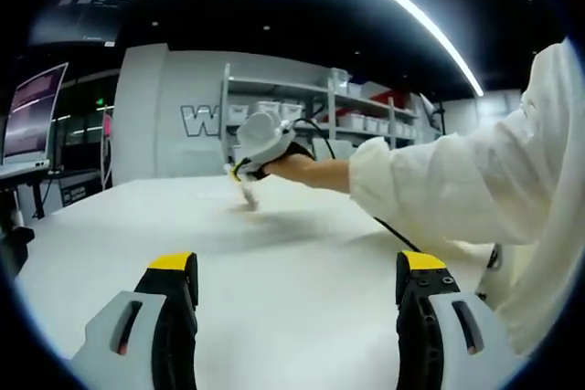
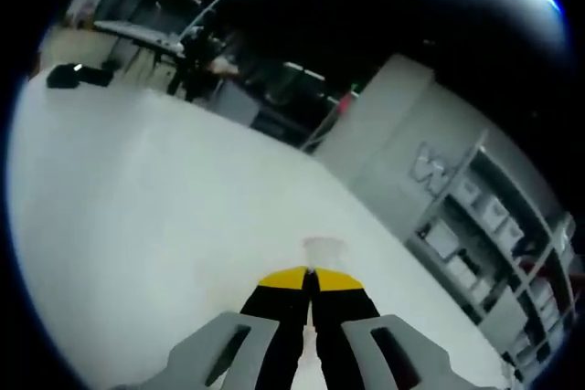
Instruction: Open the resealable bag by pulling the two sides of the seal apart until the entire bag opening is separated and visibly accessible.
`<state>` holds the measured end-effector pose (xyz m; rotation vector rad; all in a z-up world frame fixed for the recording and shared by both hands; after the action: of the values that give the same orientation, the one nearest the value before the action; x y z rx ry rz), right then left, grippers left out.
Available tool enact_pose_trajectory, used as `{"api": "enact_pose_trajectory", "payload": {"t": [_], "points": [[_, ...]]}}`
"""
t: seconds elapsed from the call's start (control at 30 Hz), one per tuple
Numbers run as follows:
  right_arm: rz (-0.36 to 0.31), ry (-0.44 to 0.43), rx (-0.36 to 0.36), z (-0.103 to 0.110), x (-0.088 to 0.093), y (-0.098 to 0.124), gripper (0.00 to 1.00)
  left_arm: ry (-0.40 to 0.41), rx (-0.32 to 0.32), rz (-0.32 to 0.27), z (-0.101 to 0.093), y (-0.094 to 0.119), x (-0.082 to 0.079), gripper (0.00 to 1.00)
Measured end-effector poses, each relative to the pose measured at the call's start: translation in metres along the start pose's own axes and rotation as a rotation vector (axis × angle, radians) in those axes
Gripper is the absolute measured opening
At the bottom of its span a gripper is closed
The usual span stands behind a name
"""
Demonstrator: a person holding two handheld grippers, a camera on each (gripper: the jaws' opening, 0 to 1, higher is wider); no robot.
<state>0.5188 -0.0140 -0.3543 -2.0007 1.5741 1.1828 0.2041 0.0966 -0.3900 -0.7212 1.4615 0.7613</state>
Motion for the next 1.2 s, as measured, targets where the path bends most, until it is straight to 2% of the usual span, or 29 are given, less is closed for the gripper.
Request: {"api": "enact_pose_trajectory", "payload": {"t": [0.27, 0.73, 1.2], "points": [[-0.042, -0.035, 0.034, -0.019, -0.006, 0.008, 0.0, -0.001, 0.002, -0.001, -0.001, 0.0, 0.0, 0.88], [-0.077, -0.037, 0.038, -0.025, -0.015, 0.017, 0.0, -0.015, 0.002, -0.005, -0.005, 0.005, -0.002, 0.88], [-0.125, -0.057, 0.041, -0.038, -0.028, 0.038, 0.0, -0.019, 0.0, -0.007, -0.007, 0.008, -0.002, 0.88]]}}
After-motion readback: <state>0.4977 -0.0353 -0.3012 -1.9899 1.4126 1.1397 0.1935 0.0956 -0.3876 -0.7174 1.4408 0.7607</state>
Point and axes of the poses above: the point that each gripper's makers call its tool centre point, and the gripper's own axes: y roughly backward along the fingers, z roughly to its left, x roughly out of its underside, the point moved 5 cm from there along y, roughly backward along the fingers, and after that the axes turned 2 degrees about -z, right-handed, at the moved point
